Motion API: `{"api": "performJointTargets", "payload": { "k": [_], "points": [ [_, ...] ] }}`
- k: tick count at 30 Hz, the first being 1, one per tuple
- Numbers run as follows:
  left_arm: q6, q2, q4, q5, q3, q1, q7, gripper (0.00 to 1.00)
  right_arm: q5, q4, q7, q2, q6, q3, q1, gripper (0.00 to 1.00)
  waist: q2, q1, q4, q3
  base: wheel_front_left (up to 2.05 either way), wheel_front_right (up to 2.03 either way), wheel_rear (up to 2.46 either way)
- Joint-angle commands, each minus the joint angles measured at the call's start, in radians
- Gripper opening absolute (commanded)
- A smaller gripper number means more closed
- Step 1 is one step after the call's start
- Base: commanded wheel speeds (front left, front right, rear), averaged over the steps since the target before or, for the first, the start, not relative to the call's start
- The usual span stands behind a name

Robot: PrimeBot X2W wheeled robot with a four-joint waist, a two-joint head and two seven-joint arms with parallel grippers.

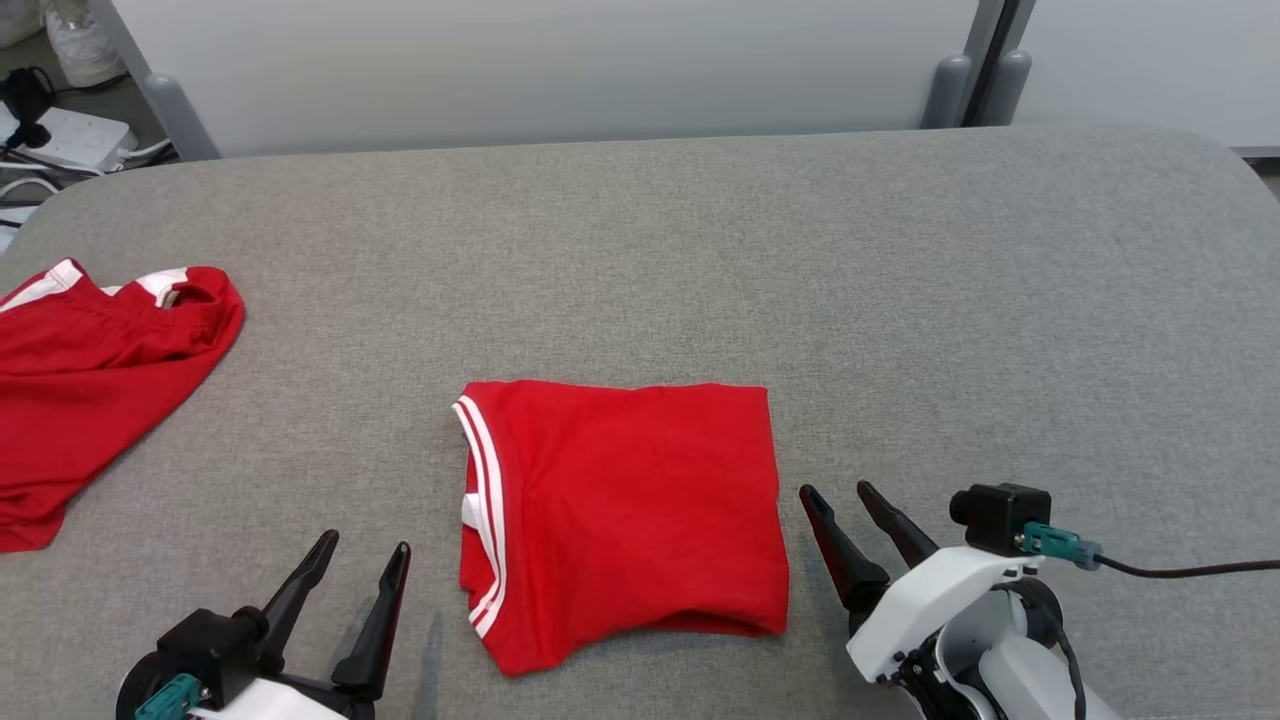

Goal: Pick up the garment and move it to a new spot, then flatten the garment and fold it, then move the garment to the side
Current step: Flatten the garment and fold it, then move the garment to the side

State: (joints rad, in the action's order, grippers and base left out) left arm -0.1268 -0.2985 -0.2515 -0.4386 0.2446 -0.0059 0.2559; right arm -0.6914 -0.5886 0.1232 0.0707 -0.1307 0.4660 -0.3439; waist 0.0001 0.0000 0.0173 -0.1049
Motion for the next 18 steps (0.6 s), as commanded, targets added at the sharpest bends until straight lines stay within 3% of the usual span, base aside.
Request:
{"api": "performJointTargets", "payload": {
  "k": [1,8,18],
  "points": [
    [-0.004,-0.022,0.025,0.003,-0.033,-0.023,0.006,1.0,0.008,0.033,-0.003,-0.009,0.0,0.011,0.004,1.0,-0.0001,0.0,-0.01,-0.004,0.0,0.0,0.0],
    [-0.004,-0.041,0.033,-0.016,-0.028,-0.032,0.006,1.0,0.025,0.02,-0.021,-0.019,0.0,-0.008,0.012,1.0,-0.0001,0.0,-0.062,-0.039,0.0,0.0,0.0],
    [-0.004,-0.073,0.046,-0.051,-0.019,-0.054,0.006,1.0,-0.041,-0.039,0.01,-0.02,0.0,0.032,-0.016,1.0,-0.0001,0.0,-0.123,-0.092,0.0,0.0,0.0]
  ]
}}
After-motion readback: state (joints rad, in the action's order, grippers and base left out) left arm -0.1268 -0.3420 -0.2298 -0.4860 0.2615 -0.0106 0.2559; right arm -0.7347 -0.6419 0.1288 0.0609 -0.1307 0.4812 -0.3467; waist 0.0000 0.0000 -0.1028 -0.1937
